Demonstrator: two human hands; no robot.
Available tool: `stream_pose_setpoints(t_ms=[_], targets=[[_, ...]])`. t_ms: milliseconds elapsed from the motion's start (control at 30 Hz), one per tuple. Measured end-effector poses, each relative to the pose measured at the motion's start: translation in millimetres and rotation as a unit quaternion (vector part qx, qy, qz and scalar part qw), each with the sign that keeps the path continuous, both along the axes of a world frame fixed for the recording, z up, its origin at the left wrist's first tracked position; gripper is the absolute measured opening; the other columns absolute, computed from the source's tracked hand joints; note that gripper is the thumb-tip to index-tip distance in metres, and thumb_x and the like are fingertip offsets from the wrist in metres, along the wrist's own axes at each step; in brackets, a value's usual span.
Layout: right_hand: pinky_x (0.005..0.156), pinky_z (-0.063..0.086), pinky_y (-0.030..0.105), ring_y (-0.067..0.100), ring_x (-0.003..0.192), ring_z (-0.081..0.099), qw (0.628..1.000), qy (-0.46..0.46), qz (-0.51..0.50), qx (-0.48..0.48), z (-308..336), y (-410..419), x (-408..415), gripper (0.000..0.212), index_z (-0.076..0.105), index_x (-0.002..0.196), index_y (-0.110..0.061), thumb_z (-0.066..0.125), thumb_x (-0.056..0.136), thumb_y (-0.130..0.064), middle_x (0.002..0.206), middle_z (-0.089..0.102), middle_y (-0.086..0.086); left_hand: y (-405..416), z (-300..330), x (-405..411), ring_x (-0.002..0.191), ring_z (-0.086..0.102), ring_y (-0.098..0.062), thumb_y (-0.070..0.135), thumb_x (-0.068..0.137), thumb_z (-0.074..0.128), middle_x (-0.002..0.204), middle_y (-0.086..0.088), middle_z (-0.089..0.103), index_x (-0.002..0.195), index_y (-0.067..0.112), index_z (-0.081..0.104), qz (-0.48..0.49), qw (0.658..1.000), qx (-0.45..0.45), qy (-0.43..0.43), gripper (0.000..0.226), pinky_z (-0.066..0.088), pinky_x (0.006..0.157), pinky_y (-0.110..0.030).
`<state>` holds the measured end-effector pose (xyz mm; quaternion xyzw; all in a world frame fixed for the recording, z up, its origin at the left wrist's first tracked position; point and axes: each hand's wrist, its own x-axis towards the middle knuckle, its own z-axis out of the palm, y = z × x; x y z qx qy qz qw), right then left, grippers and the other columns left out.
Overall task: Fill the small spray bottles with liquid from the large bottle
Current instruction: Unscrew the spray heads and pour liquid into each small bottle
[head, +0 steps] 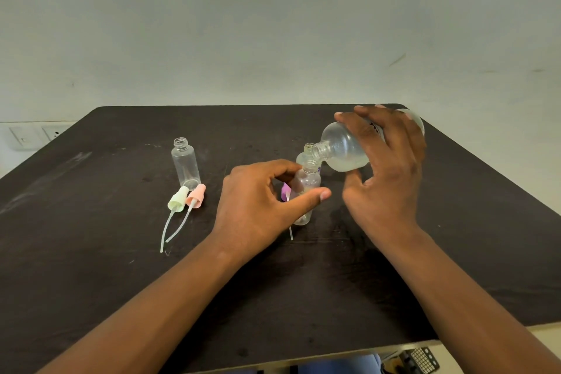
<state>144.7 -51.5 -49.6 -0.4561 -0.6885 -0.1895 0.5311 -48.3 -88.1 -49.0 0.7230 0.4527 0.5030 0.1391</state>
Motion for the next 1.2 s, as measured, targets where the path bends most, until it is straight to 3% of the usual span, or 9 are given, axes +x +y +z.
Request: stream_pose_setpoints(t_ms=[200, 800, 1000, 1200], targets=[[0.119, 0.036, 0.056, 0.034, 0.135, 0.058, 1.000, 0.001, 0.000, 0.001, 1.3, -0.1, 0.6, 0.080, 0.072, 0.134, -0.019, 0.066, 0.061, 0.014, 0.136, 0.065, 0.007, 0.3, 0.1, 0.9, 0.048, 0.053, 0.000, 0.059, 0.077, 0.082, 0.076, 0.016, 0.073, 0.097, 0.028, 0.081, 0.006, 1.000, -0.006, 0.001, 0.037, 0.038, 0.050, -0.010], [0.117, 0.037, 0.060, 0.037, 0.133, 0.059, 1.000, -0.006, 0.001, 0.016, 1.5, 0.8, 1.0, 0.080, 0.073, 0.131, -0.017, 0.063, 0.058, 0.015, 0.133, 0.066, 0.010, 0.1, 0.0, 2.3, 0.049, 0.053, 0.007, 0.067, 0.075, 0.073, 0.072, 0.020, 0.070, 0.105, 0.026, 0.082, 0.001, 1.000, 0.000, 0.000, 0.051, 0.036, 0.051, -0.005], [0.115, 0.038, 0.061, 0.038, 0.132, 0.059, 1.000, -0.005, 0.004, 0.018, 2.8, -0.4, 2.2, 0.080, 0.073, 0.131, -0.016, 0.062, 0.058, 0.014, 0.133, 0.066, 0.011, 0.4, -1.1, 2.5, 0.047, 0.052, 0.000, 0.064, 0.076, 0.078, 0.069, 0.020, 0.070, 0.100, 0.028, 0.082, 0.007, 1.000, -0.002, -0.002, 0.043, 0.036, 0.050, -0.009], [0.116, 0.038, 0.060, 0.038, 0.132, 0.059, 1.000, -0.005, 0.003, 0.021, 3.7, -1.5, 1.6, 0.078, 0.073, 0.130, -0.016, 0.060, 0.059, 0.014, 0.133, 0.066, 0.011, 0.0, -0.2, 2.8, 0.049, 0.054, 0.005, 0.060, 0.077, 0.080, 0.069, 0.021, 0.069, 0.100, 0.027, 0.082, 0.004, 1.000, -0.006, 0.000, 0.040, 0.036, 0.052, -0.006]])
